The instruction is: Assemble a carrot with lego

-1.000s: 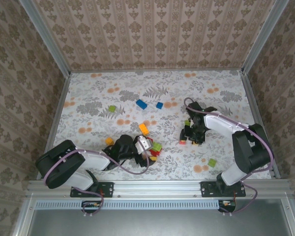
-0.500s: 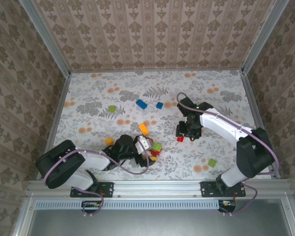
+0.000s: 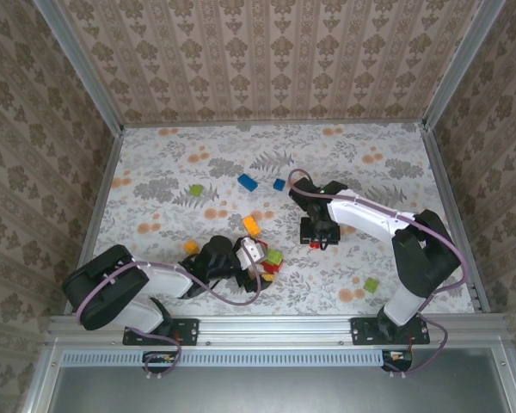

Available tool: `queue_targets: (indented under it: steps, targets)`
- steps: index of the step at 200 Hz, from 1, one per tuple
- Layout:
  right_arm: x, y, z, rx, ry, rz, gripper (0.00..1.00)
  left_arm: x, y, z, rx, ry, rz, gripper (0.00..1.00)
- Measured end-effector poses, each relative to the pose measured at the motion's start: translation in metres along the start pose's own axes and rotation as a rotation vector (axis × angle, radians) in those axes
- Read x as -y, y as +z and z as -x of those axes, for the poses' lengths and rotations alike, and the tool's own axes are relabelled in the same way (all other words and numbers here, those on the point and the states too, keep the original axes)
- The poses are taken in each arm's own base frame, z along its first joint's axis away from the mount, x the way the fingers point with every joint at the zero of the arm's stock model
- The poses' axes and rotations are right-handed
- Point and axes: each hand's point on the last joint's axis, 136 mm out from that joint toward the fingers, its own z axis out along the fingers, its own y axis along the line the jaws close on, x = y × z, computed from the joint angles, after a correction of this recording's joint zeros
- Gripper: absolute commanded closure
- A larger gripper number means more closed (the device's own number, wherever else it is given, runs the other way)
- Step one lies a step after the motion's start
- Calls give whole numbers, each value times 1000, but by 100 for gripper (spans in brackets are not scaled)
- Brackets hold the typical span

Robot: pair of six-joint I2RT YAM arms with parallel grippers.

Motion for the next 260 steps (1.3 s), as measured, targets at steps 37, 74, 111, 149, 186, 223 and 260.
queue_targets:
  steps: [37, 74, 111, 149, 186, 223, 260]
  targets:
    - [-5, 22, -15, 50, 25, 26, 48, 0, 0, 0, 0, 0, 0, 2]
    - [7, 35, -20, 132, 71, 26, 46, 0, 0, 0, 0, 0, 0, 2]
    - [12, 40, -15, 217, 113, 50, 46, 0, 1, 0, -3, -1, -1, 2]
    - [-1, 40, -11, 263, 107, 81, 46, 0, 2, -2, -10, -3, -2, 2]
    - [-6, 40, -8, 294, 97, 79, 47, 0, 2, -3, -12, -4, -2, 2]
    - [-3, 39, -3, 322, 114, 51, 50, 0, 2, -3, -13, -4, -2, 2]
    - [0, 45, -1, 327, 116, 24, 54, 0, 2, -3, -12, -4, -3, 2]
